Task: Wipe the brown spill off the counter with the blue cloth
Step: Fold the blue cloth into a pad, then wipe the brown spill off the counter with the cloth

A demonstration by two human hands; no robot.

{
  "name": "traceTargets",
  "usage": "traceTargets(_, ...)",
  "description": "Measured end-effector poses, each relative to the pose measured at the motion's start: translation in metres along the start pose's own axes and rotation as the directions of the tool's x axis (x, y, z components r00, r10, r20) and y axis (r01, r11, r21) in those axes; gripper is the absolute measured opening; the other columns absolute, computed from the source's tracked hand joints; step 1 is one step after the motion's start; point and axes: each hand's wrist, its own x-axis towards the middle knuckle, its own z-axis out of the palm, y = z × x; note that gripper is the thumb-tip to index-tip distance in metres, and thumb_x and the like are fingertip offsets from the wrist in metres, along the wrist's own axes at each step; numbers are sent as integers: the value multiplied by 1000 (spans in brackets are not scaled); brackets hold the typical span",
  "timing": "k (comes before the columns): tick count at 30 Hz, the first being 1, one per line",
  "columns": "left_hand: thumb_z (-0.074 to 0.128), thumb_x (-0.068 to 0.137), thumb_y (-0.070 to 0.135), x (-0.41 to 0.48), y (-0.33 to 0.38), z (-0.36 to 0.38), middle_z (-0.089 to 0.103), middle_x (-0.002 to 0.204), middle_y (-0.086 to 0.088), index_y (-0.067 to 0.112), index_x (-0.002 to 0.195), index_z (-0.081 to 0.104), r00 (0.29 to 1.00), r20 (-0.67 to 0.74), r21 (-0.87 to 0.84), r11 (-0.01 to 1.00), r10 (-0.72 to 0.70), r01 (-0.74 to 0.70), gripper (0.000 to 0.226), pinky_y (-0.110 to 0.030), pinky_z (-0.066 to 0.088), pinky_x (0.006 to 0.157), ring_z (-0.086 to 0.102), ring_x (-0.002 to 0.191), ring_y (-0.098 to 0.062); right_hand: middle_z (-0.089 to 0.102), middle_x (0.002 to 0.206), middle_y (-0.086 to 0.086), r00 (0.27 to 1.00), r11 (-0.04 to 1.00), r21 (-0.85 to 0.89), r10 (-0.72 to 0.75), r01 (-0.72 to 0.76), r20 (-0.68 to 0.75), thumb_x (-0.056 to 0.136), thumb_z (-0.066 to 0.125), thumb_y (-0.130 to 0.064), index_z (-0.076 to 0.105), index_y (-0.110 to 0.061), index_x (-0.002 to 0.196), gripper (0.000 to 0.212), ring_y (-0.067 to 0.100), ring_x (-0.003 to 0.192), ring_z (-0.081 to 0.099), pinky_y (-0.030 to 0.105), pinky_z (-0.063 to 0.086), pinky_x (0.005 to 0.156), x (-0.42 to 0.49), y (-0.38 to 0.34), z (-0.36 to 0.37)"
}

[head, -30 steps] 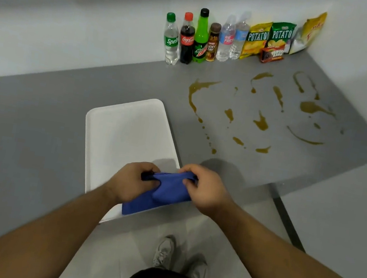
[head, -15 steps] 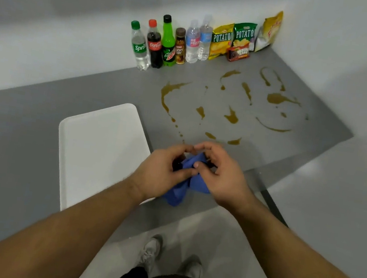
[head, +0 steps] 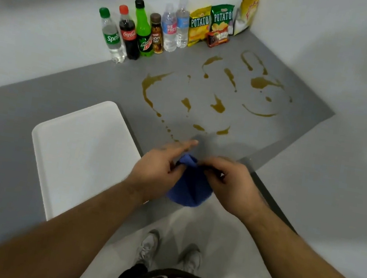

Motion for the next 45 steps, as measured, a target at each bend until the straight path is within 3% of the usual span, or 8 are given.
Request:
traceTargets(4,67,91,17,-3,-10,0,72,117,7,23,109,76,982,-20,147,972,189,-184,21,-26,53,94,65,107,-10,72,102,-9,999,998,-41,38,-37,30,97,68,-18,77,-26,113,20,5,91,63,18,50,81,3,0,9)
traceTargets(10,61,93,30,-10,-26,-9,70,83,10,31,90,67,983,-44,-142,975,-178,170,7,-26,54,67,64,78,-9,51,94,-23,964,958,-270,155,-94,215,89,76,-40,73,-27,94,14,-5,83,49,10,34,70,8,21,15)
traceTargets(15,61,102,18,-16,-35,-9,68,83,7,26,92,67,952,3,-281,914,-305,293,14,-32,55,73,62,78,-12,58,137,-19,941,973,-215,151,-87,304,87,78,-38,75,-29,105,21,-1,120,54,20,42,101,11,29,3)
traceTargets(20,59,103,18,-24,-44,-12,67,89,-9,19,94,66,917,81,-365,845,-390,391,11,-55,59,82,64,88,-35,71,86,-10,922,963,16,252,-269,294,89,78,-18,68,-29,88,15,8,81,67,34,56,77,12,45,-25)
traceTargets(25,65,98,17,-19,-42,-5,70,84,-4,21,87,66,874,-39,-368,820,-485,439,12,-51,59,81,66,86,-31,74,83,1,935,917,209,305,-340,181,99,67,-16,70,-28,89,16,17,77,70,30,59,74,21,50,-26)
traceTargets(30,68,93,12,-13,-45,2,73,88,-15,16,91,67,818,206,-415,709,-537,570,5,-53,65,75,74,83,-37,73,83,-12,919,925,35,371,-378,131,98,64,-22,68,-33,94,12,5,75,69,17,52,63,40,59,-10)
traceTargets(36,70,94,28,10,-73,2,70,84,13,31,90,66,826,-63,-88,828,-560,554,7,-21,54,66,68,78,-11,70,99,-7,901,902,-13,432,-431,42,97,68,-26,61,-28,126,30,13,89,65,29,50,80,83,69,16)
traceTargets(45,68,93,35,13,-104,5,69,91,6,26,95,67,949,-112,255,914,-295,314,9,-33,53,76,62,84,-18,60,100,0,926,892,-288,280,-349,-255,95,67,-18,57,-22,101,12,26,89,58,29,46,71,81,74,63)
